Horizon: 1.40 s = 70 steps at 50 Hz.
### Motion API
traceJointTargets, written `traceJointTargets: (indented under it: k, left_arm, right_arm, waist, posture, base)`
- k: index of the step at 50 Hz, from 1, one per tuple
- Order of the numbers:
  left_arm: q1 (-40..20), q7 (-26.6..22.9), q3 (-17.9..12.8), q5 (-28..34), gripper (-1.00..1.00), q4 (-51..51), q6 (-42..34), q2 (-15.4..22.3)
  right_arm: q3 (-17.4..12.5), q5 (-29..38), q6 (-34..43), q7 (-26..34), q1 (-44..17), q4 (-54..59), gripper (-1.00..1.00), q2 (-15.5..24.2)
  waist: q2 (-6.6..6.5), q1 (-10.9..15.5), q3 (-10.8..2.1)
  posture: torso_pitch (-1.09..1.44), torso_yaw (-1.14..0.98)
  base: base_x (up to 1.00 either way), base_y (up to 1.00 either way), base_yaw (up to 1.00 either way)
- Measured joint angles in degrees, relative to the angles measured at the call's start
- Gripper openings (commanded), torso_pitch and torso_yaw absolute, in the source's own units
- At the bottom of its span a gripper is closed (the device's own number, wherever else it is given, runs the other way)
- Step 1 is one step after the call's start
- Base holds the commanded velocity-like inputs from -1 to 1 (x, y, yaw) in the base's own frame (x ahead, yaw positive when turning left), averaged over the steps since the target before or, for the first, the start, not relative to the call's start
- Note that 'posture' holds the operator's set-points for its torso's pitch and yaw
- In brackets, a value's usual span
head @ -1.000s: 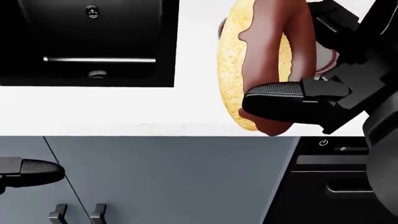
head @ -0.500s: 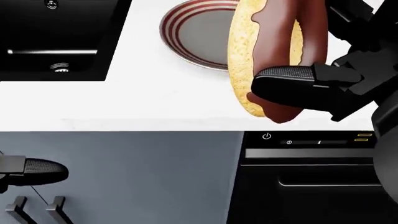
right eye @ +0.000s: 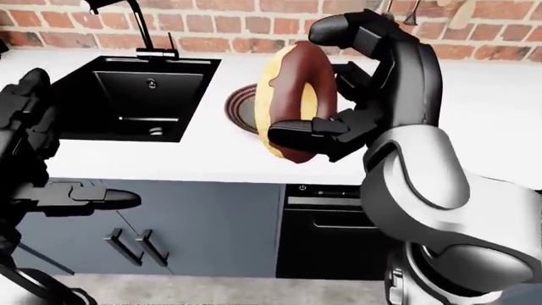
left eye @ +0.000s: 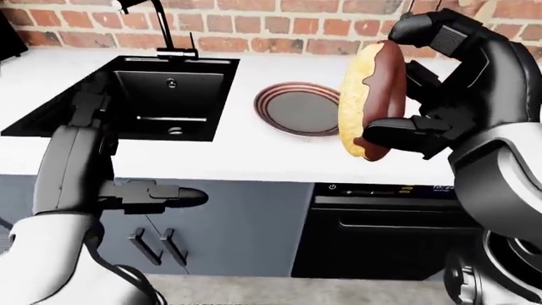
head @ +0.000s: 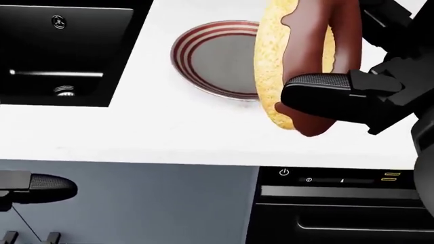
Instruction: Place the pastries on the plates.
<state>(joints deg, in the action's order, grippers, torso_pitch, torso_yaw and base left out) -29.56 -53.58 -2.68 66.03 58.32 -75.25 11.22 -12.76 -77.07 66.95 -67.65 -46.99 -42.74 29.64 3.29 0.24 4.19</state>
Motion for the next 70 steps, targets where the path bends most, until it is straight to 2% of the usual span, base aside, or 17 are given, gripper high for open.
traceJointTargets:
  k: [3, 11, 13, 16, 20, 22, 24, 26, 28, 32, 37, 40, 46, 52, 59, 64, 70]
  left_arm:
    - [-0.8, -0.8, -0.2, -0.1, 1.0, -1.0, -0.2, 0.2]
    - [-2.3, -1.0, -0.9, 0.9, 1.0, -1.0, 1.0, 0.5]
    - [-1.4, -1.0, -1.4, 1.1, 1.0, -1.5, 0.7, 0.3]
    - [-2.0, -1.2, -1.6, 1.7, 1.0, -1.1, 0.3, 0.5]
    - [-2.1, -1.7, -1.3, 2.1, 1.0, -0.8, 1.0, 0.5]
    - [-2.1, -1.8, -1.4, 2.2, 1.0, -1.1, 1.0, 0.3]
    - [-1.4, -2.2, -1.1, 2.3, 1.0, -1.2, 0.8, -0.3]
    - [-1.5, -2.6, -0.9, 2.2, 1.0, -1.8, 0.6, -0.4]
    - [-0.8, -2.3, -1.1, 1.9, 1.0, -0.9, 1.2, -0.9]
    - [-0.1, -1.8, -1.6, 1.5, 1.0, 0.4, 1.7, -0.7]
    - [-0.1, -1.3, -2.0, 1.7, 1.0, 0.1, 1.5, -0.3]
    - [-0.4, -1.5, -1.9, 1.5, 1.0, -0.2, 1.2, 0.0]
    - [-1.4, -1.8, -1.9, 1.5, 1.0, -0.7, 0.9, 0.5]
    - [-1.1, -1.7, -2.0, 1.6, 1.0, -0.7, 0.9, 0.4]
    - [-0.9, -1.7, -1.7, 1.6, 1.0, -0.6, 1.0, 0.3]
    - [-0.3, -1.5, -1.6, 1.4, 1.0, -0.1, 1.3, -0.1]
    - [0.0, -2.3, -2.1, 2.0, 1.0, 0.9, 0.9, 0.5]
  right_arm:
    - [0.2, 0.5, 0.0, -0.1, 0.7, -0.3, -1.0, 0.0]
    - [0.2, 1.0, -0.7, 0.9, -0.1, -0.7, -1.0, -0.4]
    - [1.2, 0.8, -0.3, 1.1, 0.7, -0.6, -1.0, -0.8]
    - [1.4, 0.5, 0.2, 1.8, -0.1, -1.0, -1.0, -0.5]
    - [0.5, 0.5, -0.2, 1.3, -1.0, -0.7, -1.0, -0.1]
    - [0.5, 0.3, 0.0, 1.1, -1.1, -0.6, -1.0, 0.3]
    - [0.3, -0.1, 0.4, 0.9, -0.5, -0.5, -1.0, 0.7]
    - [0.4, -0.3, 0.8, 0.6, -0.6, 0.1, -1.0, 1.1]
    - [1.9, -0.8, 3.5, 1.6, -4.7, 3.3, -1.0, 4.4]
    - [0.8, 0.7, 7.2, 3.9, -9.0, 5.7, -1.0, 5.6]
    - [2.3, 5.8, 10.7, 9.6, -11.9, 6.9, -1.0, 4.2]
    - [4.7, 12.1, 12.6, 15.6, -13.2, 8.0, -1.0, 4.3]
    - [9.2, 30.7, 14.4, 31.4, -16.5, 11.8, -1.0, 0.6]
    - [9.6, 46.8, 15.0, 43.2, -17.1, 14.1, -1.0, -4.6]
    - [8.8, 59.2, 15.4, 51.0, -17.2, 14.3, -1.0, -8.3]
    - [11.2, 67.0, 10.3, 57.4, -18.7, 22.5, -1.0, -8.7]
    - [13.5, 78.7, -0.1, 66.3, -18.3, 35.8, -1.0, -12.4]
  waist:
    - [0.34, -0.1, -0.48]
    - [-5.42, -0.8, -1.06]
    - [-5.08, -0.1, -0.1]
    - [-4.96, 0.1, 0.04]
    - [-2.15, 0.9, 1.41]
    - [0.45, 1.3, 1.12]
    - [-0.4, 1.1, 1.42]
    - [-0.81, 0.8, 0.76]
    - [-1.37, 0.8, 0.39]
    - [-0.88, 1.4, -0.49]
    - [-0.64, 1.8, -0.25]
    - [-0.55, 2.0, -0.02]
    - [-0.63, 2.2, 0.17]
    - [-1.07, 2.4, 0.32]
    - [-1.69, 2.4, 0.12]
    - [-2.0, 2.0, -0.11]
    - [-2.27, 1.5, -0.1]
  posture:
    - [0.0, 0.0]
    - [0.0, 0.0]
    - [0.0, 0.0]
    - [0.0, 0.0]
    - [0.0, 0.0]
    - [0.0, 0.0]
    - [0.0, 0.0]
    - [0.0, 0.0]
    - [0.0, 0.0]
    - [0.0, 0.0]
    - [0.0, 0.0]
    - [0.0, 0.0]
    - [0.0, 0.0]
    - [0.0, 0.0]
    - [0.0, 0.0]
    - [0.0, 0.0]
    - [0.0, 0.0]
  base:
    - [0.33, -0.03, 0.0]
    - [0.33, -0.03, 0.0]
    - [0.3, -0.02, 0.0]
    - [0.0, 0.0, 0.0]
    - [0.0, 0.0, 0.0]
    - [0.0, 0.0, 0.0]
    - [0.0, 0.0, 0.0]
    - [0.0, 0.0, 0.0]
    - [0.0, 0.0, 0.0]
    - [0.0, 0.0, 0.0]
    - [0.0, 0.0, 0.0]
    - [0.0, 0.0, 0.0]
    - [0.0, 0.0, 0.0]
    - [0.0, 0.0, 0.0]
    - [0.0, 0.0, 0.0]
    - [0.0, 0.0, 0.0]
    - [0.0, 0.0, 0.0]
